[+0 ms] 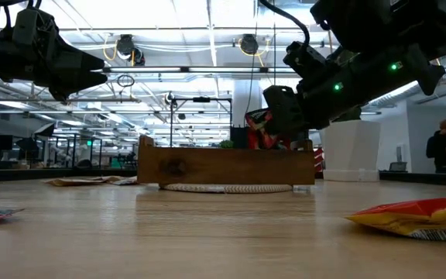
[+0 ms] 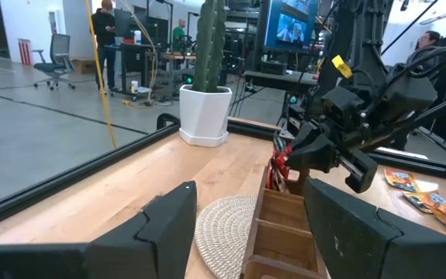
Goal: Pick & Place Tea
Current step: Put the red tea bag into the right section of the wood organizer
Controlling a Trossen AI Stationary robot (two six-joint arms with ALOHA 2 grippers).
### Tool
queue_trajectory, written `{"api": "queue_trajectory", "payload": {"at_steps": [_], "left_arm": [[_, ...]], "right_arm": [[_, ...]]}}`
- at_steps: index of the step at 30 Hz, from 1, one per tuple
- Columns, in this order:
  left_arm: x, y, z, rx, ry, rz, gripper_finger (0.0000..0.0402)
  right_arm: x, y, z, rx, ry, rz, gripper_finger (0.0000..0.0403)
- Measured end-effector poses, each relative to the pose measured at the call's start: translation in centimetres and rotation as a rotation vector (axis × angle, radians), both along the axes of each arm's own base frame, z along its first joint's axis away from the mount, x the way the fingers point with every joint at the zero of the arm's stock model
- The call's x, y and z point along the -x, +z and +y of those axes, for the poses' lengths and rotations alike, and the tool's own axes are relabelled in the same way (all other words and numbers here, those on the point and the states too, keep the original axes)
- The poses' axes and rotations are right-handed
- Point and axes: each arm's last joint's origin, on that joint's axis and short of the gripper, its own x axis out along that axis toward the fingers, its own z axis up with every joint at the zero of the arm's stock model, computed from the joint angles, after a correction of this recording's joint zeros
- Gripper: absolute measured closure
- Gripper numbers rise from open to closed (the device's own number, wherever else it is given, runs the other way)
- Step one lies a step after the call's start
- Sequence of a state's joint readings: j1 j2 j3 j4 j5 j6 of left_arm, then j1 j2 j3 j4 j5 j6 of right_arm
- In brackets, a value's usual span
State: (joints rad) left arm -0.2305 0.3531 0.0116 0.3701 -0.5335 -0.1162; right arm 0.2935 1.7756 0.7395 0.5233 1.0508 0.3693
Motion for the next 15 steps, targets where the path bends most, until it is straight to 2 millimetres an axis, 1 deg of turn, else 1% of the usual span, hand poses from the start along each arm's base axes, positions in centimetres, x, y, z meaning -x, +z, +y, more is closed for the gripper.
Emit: {"api": "queue_trajectory", "payload": {"at_steps": [6,15], "left_arm": [[0.0,0.0,0.0,0.0,0.0,0.0,0.0162],[0.0,-0.01,0.0,0.0,0.0,0.0,0.0162]], "right_arm": [[-0.09,-0.12,-0.36,-0.016,0.014,0.014,0.0342],[-0.08,-0.12,-0.28,-0.005,0.022,0.026,0.028]]}}
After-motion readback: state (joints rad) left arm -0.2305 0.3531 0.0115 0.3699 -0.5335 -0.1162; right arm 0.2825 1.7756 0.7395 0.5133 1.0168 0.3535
